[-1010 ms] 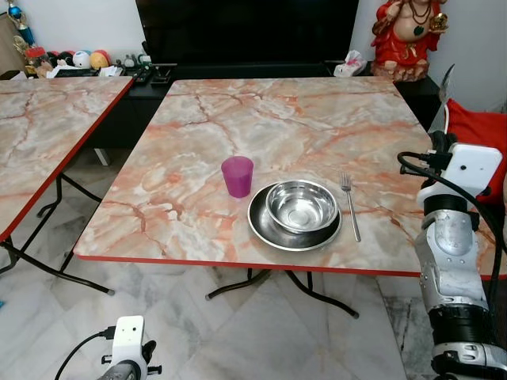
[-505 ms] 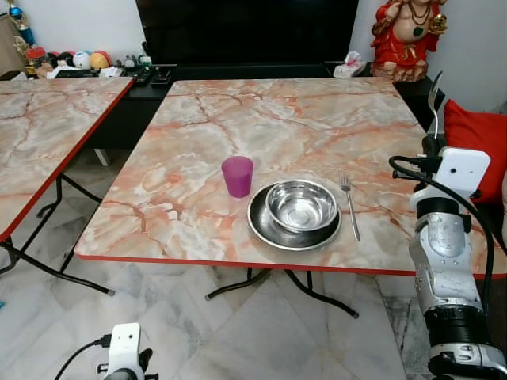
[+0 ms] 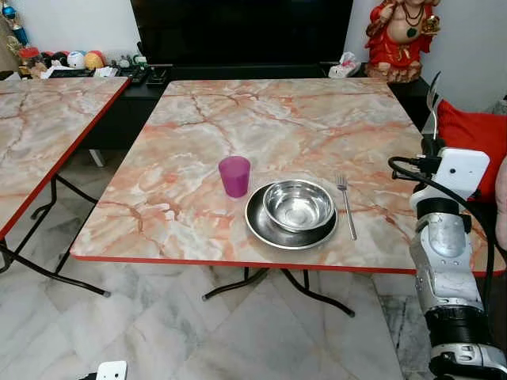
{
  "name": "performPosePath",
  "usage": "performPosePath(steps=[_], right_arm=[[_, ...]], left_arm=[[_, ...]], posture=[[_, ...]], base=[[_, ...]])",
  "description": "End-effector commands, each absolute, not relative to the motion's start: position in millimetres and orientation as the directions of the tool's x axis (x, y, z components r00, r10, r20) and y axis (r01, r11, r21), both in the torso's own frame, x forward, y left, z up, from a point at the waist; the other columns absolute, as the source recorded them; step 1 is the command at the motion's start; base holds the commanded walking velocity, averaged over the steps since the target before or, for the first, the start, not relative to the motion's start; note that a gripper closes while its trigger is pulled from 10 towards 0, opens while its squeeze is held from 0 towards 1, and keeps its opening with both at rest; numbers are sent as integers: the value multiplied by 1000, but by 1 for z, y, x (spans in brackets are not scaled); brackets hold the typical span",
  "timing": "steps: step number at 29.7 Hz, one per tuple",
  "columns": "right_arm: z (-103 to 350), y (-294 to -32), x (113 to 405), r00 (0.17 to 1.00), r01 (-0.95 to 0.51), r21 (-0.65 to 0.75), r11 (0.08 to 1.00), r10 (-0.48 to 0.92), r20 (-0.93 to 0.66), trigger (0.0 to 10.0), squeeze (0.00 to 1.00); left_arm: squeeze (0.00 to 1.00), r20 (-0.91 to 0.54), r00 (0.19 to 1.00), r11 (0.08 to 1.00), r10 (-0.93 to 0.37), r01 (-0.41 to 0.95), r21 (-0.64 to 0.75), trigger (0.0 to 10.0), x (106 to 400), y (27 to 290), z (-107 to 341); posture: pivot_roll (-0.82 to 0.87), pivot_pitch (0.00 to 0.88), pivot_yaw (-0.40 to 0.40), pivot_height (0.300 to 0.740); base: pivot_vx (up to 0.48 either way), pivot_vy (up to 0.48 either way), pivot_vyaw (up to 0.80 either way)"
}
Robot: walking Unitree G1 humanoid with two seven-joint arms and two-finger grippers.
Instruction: Setting the table
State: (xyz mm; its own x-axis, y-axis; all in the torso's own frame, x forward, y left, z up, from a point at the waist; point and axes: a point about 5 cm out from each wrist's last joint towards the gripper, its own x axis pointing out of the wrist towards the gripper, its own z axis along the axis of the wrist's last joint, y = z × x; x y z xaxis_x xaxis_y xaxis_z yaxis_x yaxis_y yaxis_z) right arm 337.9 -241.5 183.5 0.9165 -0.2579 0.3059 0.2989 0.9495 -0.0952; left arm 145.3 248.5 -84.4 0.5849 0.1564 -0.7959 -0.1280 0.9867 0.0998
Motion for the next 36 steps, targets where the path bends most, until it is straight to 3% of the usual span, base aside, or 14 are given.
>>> performPosePath(steps=[1,36], right_arm=[[186,-241,338,916,293,-119,949,-242,319,10000,0],[179,-244,335,928,295,-127,947,-252,276,10000,0]], left_arm=[[0,-792,591,988,152,-114,105,10000,148,248,-83],[0,-793,594,990,134,-120,77,10000,152,240,-84]], posture=[[68,0,8,740],[57,0,2,740]], base=[[255,0,0],[235,0,35]])
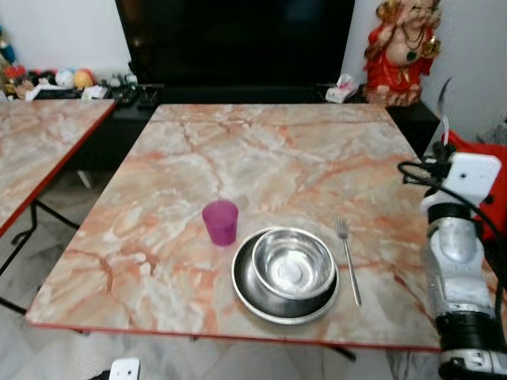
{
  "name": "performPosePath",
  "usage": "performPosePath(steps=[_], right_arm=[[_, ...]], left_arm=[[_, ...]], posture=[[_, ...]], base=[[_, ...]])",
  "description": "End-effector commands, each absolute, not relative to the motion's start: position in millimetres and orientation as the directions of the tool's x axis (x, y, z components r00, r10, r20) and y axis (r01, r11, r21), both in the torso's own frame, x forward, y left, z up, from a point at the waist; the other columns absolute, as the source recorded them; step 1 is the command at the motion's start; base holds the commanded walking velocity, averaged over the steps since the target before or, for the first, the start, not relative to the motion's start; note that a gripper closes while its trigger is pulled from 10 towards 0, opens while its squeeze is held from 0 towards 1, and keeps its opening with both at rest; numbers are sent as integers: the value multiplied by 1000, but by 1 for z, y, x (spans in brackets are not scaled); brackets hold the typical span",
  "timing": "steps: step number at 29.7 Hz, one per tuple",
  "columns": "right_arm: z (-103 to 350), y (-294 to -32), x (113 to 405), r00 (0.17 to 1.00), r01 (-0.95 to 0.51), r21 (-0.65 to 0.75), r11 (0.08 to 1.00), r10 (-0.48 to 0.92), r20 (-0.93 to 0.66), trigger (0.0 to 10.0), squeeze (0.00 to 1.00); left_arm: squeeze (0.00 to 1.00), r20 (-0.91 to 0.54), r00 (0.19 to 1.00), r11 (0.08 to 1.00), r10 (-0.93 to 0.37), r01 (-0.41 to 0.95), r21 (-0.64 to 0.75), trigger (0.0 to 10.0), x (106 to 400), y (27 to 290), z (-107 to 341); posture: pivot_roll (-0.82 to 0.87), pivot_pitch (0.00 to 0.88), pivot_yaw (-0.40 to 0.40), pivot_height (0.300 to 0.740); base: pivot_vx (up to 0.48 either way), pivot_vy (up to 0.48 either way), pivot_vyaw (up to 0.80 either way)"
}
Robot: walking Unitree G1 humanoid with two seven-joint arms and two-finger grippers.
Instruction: Setting the table
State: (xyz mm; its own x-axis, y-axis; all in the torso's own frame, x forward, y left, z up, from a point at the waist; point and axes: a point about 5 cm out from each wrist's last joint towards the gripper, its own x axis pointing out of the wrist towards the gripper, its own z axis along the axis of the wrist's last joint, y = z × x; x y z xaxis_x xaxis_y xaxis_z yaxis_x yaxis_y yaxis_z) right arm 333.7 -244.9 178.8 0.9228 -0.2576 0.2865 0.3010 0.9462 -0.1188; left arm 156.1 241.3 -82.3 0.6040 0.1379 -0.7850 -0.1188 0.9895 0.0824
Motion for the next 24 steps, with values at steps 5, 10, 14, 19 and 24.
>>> performPosePath(steps=[5,10,14,19,24], right_arm=[[176,-248,334,929,308,-155,939,-262,261,10000,0],[175,-253,333,927,326,-154,933,-284,244,10000,0],[172,-256,333,927,341,-152,928,-304,221,10000,0],[167,-261,333,926,364,-176,915,-335,172,10000,0],[137,-277,329,917,373,-252,893,-396,-46,10000,0]], left_arm=[[0,-793,595,990,132,-117,76,10000,154,240,-84],[0,-793,595,990,131,-117,75,10000,156,240,-83],[0,-795,593,990,129,-116,74,10000,156,240,-83],[0,-801,586,991,123,-111,71,10000,154,239,-84],[0,-804,582,991,123,-114,69,10000,153,239,-85]], posture=[[57,0,7,740],[59,0,8,740],[57,0,9,740],[55,0,9,740],[56,0,6,740]], base=[[0,0,233],[0,0,649],[0,0,0],[0,0,0],[0,0,0]])
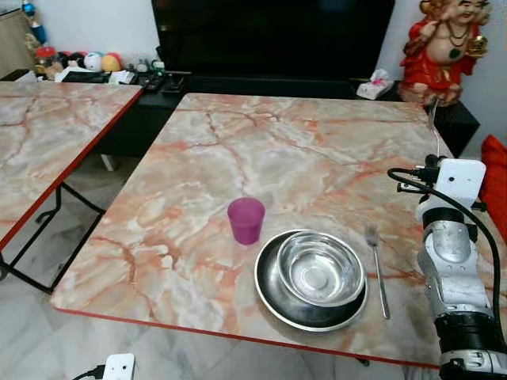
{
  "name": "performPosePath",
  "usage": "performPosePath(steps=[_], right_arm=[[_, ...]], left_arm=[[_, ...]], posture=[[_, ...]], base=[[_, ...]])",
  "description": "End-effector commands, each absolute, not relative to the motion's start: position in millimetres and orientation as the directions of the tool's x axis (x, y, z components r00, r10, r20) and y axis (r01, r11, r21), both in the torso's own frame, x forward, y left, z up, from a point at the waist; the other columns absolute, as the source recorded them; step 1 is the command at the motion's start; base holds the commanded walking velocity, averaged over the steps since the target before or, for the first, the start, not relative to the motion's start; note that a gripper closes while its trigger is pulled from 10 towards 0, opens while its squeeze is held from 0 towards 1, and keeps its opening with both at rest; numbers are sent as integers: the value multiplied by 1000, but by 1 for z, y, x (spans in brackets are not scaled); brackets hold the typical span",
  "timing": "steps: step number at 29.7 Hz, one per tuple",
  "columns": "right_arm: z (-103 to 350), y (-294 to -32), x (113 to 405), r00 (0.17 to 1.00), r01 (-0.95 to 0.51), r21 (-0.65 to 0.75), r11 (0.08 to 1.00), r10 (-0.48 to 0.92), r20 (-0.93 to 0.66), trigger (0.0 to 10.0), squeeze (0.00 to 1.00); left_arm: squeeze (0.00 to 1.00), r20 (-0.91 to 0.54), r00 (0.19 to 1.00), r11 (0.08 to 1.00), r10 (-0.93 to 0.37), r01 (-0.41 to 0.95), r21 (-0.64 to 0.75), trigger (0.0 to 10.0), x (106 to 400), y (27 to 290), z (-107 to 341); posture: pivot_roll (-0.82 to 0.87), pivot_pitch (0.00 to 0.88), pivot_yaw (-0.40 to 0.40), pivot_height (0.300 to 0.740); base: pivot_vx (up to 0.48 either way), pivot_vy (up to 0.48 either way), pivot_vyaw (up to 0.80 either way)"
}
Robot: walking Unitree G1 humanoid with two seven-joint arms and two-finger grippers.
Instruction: Setting the table
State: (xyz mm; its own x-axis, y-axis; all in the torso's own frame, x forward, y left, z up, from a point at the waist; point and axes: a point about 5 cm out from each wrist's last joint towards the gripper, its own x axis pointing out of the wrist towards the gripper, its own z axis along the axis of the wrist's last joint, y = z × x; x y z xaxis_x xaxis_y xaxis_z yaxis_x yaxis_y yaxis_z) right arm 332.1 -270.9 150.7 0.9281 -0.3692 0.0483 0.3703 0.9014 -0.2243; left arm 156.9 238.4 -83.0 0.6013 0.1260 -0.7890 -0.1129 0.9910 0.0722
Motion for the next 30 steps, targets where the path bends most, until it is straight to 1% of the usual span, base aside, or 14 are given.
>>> performPosePath(steps=[1,3,4,5,13,16,19,25,30], right_arm=[[135,-277,329,916,369,-261,892,-397,-63,10000,0],[121,-277,325,916,324,-269,907,-372,-153,10000,0],[121,-277,325,916,324,-269,907,-372,-153,10000,0],[116,-276,323,913,306,-278,911,-363,-187,10000,0],[103,-277,317,883,299,-297,907,-382,-275,10000,0],[92,-273,311,868,271,-328,905,-377,-324,10000,0],[80,-267,305,855,251,-327,911,-367,-366,10000,0],[63,-259,299,840,202,-358,911,-350,-415,10000,0],[61,-259,297,835,199,-391,899,-364,-413,10000,0]], left_arm=[[0,-804,582,991,123,-114,69,10000,153,239,-85],[0,-804,581,991,125,-117,69,10000,153,240,-85],[0,-804,581,991,125,-117,69,10000,153,240,-85],[0,-804,581,991,125,-117,70,10000,153,240,-85],[0,-805,580,991,122,-115,68,10000,153,239,-85],[0,-807,578,991,119,-113,65,10000,153,239,-85],[0,-808,577,992,118,-113,64,10000,153,238,-85],[0,-809,575,991,118,-114,64,10000,152,238,-86],[0,-810,574,991,120,-113,66,10000,152,238,-86]], posture=[[56,0,6,740],[54,0,6,740],[54,0,6,740],[53,0,7,740],[51,0,6,740],[48,0,5,740],[50,0,3,740],[54,0,2,740],[53,0,4,740]], base=[[0,0,0],[0,0,0],[0,0,0],[0,0,0],[0,0,0],[0,0,0],[0,0,0],[0,0,0],[0,0,0]])
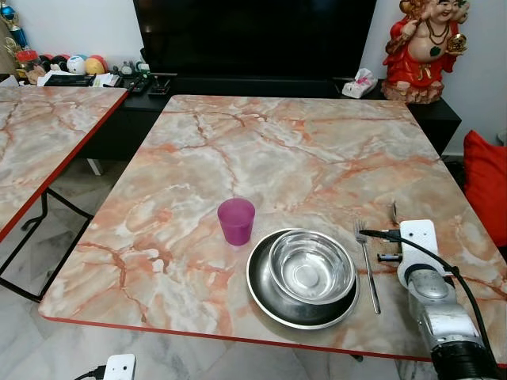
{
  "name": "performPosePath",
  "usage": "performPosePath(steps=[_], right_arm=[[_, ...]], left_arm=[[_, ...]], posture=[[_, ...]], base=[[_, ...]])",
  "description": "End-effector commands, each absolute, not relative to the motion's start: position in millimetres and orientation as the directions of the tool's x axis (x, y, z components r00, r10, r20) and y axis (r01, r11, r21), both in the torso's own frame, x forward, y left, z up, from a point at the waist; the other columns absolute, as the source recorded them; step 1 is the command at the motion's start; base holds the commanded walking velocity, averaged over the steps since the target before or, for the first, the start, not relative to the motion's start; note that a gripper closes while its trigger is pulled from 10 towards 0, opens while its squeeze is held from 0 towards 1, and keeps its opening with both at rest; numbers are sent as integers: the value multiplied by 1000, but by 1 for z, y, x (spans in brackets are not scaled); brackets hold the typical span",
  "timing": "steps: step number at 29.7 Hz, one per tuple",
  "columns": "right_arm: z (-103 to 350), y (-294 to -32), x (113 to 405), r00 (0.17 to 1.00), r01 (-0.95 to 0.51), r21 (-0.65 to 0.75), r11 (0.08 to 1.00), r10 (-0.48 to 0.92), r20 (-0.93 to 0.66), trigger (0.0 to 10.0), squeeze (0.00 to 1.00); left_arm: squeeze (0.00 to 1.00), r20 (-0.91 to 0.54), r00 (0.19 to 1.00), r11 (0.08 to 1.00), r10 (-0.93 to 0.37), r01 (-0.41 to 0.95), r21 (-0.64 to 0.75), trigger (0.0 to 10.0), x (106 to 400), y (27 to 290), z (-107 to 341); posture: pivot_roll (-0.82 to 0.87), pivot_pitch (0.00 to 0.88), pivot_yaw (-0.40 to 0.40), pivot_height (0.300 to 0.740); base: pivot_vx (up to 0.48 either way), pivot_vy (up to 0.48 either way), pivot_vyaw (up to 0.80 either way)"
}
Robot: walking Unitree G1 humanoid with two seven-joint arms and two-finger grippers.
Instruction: Setting the table
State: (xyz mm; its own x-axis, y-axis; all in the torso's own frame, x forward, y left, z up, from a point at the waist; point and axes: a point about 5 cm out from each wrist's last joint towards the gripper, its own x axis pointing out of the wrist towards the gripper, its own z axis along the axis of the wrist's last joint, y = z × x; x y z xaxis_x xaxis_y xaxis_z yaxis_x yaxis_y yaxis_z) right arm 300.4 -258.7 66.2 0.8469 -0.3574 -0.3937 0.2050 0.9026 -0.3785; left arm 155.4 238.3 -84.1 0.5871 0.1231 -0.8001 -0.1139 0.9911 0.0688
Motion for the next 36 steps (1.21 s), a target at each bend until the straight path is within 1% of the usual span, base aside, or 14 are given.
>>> performPosePath(steps=[1,7,9,13,17,25,31,36], right_arm=[[62,-259,297,835,195,-405,893,-368,-409,10000,0],[64,-261,297,834,199,-455,868,-394,-386,10000,0],[64,-262,295,829,197,-484,853,-408,-382,10000,0],[62,-259,287,812,200,-498,844,-427,-398,10000,0],[61,-252,277,804,205,-487,849,-430,-411,10000,0],[67,-238,268,817,199,-445,873,-399,-417,10000,0],[65,-239,263,797,196,-447,873,-407,-446,10000,0],[59,-234,258,779,161,-441,883,-388,-493,10000,0]], left_arm=[[0,-809,575,992,119,-111,67,10000,152,238,-85],[0,-806,581,993,114,-102,67,10000,155,238,-85],[0,-804,584,994,107,-93,65,10000,156,237,-84],[0,-801,590,994,103,-87,64,10000,158,235,-84],[0,-797,596,994,103,-85,65,10000,160,235,-83],[0,-790,604,994,101,-84,63,10000,163,234,-82],[0,-787,610,995,93,-79,56,10000,165,230,-82],[0,-785,613,995,92,-81,53,10000,166,230,-81]], posture=[[53,0,4,740],[54,0,3,740],[52,0,3,740],[54,0,0,740],[50,0,-3,740],[45,0,-5,740],[46,0,-9,740],[46,0,-10,740]], base=[[0,0,0],[0,0,0],[0,0,0],[0,0,0],[0,0,0],[0,0,0],[0,0,0],[0,0,0]])
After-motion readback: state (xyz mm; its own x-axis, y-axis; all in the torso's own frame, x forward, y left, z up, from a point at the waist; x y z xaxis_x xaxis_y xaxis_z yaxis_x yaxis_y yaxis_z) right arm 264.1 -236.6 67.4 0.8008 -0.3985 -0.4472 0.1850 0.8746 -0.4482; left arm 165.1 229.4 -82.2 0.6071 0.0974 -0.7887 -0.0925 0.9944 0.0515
